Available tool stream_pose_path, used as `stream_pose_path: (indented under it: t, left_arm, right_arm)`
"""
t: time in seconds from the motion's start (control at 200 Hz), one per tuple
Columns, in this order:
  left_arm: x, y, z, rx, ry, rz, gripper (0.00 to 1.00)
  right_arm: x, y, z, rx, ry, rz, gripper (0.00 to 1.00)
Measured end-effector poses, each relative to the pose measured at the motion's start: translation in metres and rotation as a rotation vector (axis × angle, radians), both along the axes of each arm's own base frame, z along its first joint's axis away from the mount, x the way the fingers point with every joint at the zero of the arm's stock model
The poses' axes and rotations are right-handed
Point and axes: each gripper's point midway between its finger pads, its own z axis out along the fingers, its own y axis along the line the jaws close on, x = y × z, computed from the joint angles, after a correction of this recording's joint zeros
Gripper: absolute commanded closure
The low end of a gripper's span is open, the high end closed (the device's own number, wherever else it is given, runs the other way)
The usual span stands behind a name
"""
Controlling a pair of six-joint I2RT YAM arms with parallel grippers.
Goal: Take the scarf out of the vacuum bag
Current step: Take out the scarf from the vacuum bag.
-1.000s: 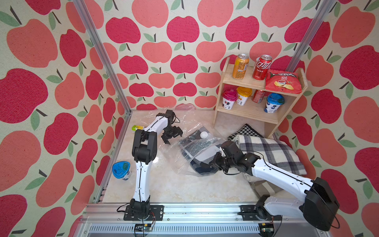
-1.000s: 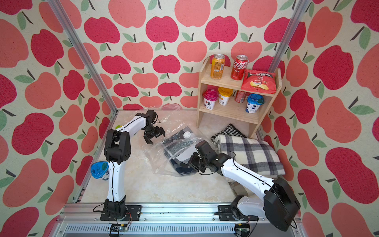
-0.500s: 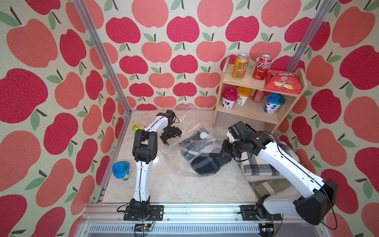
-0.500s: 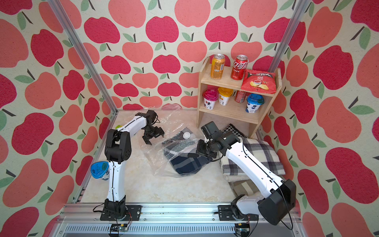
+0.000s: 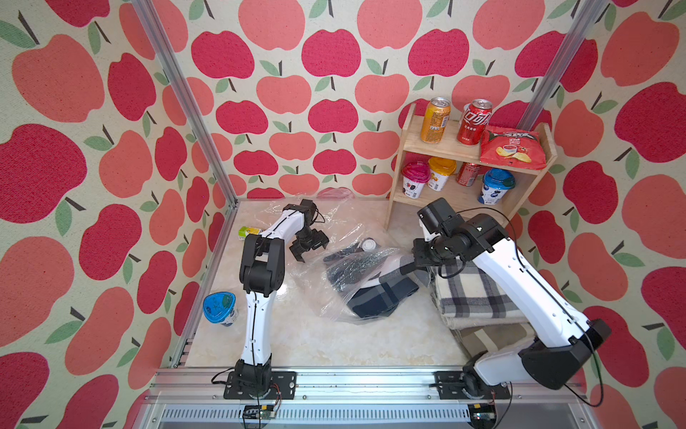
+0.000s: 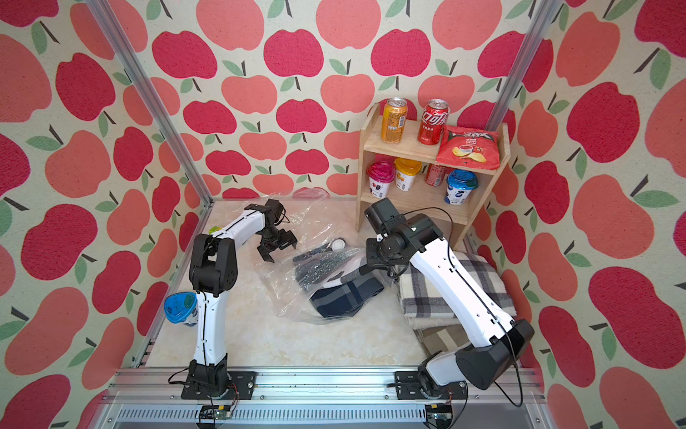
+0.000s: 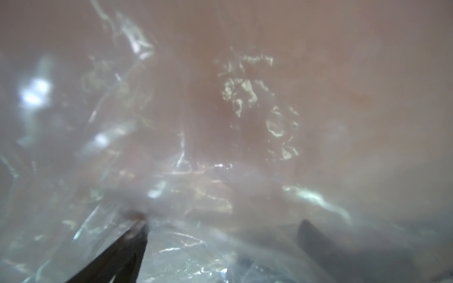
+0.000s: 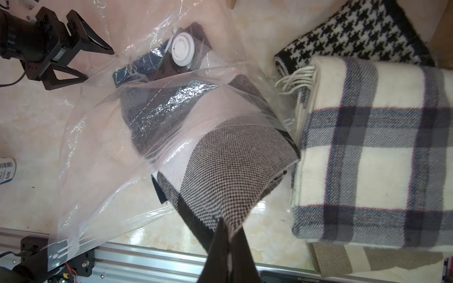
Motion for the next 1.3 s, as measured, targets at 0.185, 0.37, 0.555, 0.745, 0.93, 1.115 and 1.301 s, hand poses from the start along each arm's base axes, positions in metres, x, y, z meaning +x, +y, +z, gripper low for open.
stream_pose_path:
  t: [0.185, 0.37, 0.555, 0.745, 0.93, 1.115, 1.301]
  left_arm:
    - [0.0, 0.0, 0.0, 0.0, 0.0, 0.0, 0.02]
    - [-0.001, 0.0, 0.0, -0.002, -0.007, -0.001, 0.02]
    - [-0.001, 0.0, 0.0, -0.004, -0.014, -0.001, 0.02]
    - [-0.001, 0.0, 0.001, -0.005, -0.021, -0.003, 0.02]
    - [-0.002, 0.001, 0.0, -0.008, -0.024, -0.002, 0.02]
    - [-0.002, 0.001, 0.001, -0.012, -0.023, -0.001, 0.02]
    - [-0.002, 0.001, 0.0, -0.014, -0.023, 0.0, 0.02]
  right_arm:
    - [0.022, -0.013, 0.01, -0.04, -0.087, 0.021, 1.0]
    - [0.051, -0.026, 0.025, -0.001, -0.169, -0.002, 1.0]
    - [0.079, -0.021, 0.066, 0.04, -0.275, 0.025, 1.0]
    - [0.091, -0.04, 0.082, 0.004, -0.334, 0.015, 1.0]
    - [0.07, -0.103, 0.063, -0.05, -0.313, -0.118, 1.0]
    - [0.035, -0.162, 0.055, -0.041, -0.33, -0.284, 1.0]
    - [0.028, -0.189, 0.057, 0.003, -0.358, -0.391, 1.0]
